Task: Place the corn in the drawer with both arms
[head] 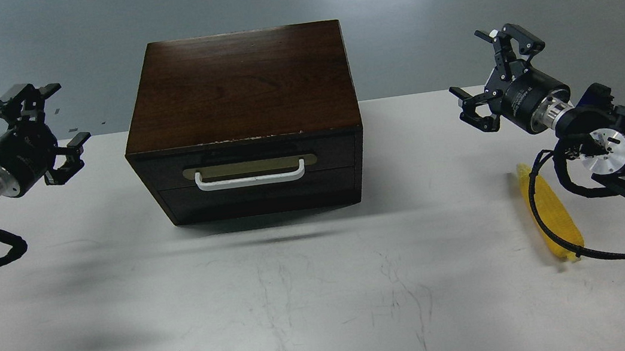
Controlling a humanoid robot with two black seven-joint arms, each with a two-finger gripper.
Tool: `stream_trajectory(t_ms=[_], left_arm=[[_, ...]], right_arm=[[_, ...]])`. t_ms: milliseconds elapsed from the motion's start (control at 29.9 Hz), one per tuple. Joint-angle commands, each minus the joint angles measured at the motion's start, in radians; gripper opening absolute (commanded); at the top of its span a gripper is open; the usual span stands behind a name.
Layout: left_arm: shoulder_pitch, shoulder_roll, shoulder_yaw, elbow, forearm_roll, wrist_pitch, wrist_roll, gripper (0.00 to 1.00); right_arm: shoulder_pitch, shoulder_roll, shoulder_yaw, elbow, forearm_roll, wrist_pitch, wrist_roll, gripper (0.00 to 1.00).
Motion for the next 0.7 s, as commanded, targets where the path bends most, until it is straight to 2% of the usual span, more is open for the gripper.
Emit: stream_trajectory(t_ms=[0,669], left_arm=[[-0.003,-0.017,0.003,-0.001,0.001,0.0,-0.005,0.98],[-0.008,-0.026,0.006,0.002,0.001,0.0,-0.007,0.98]], right_arm=[[0.002,-0.028,0.003,0.002,0.0,0.0,0.0,1.0],[0.005,-0.033,-0.003,0.007,-0.002,0.004,0.003,1.0]])
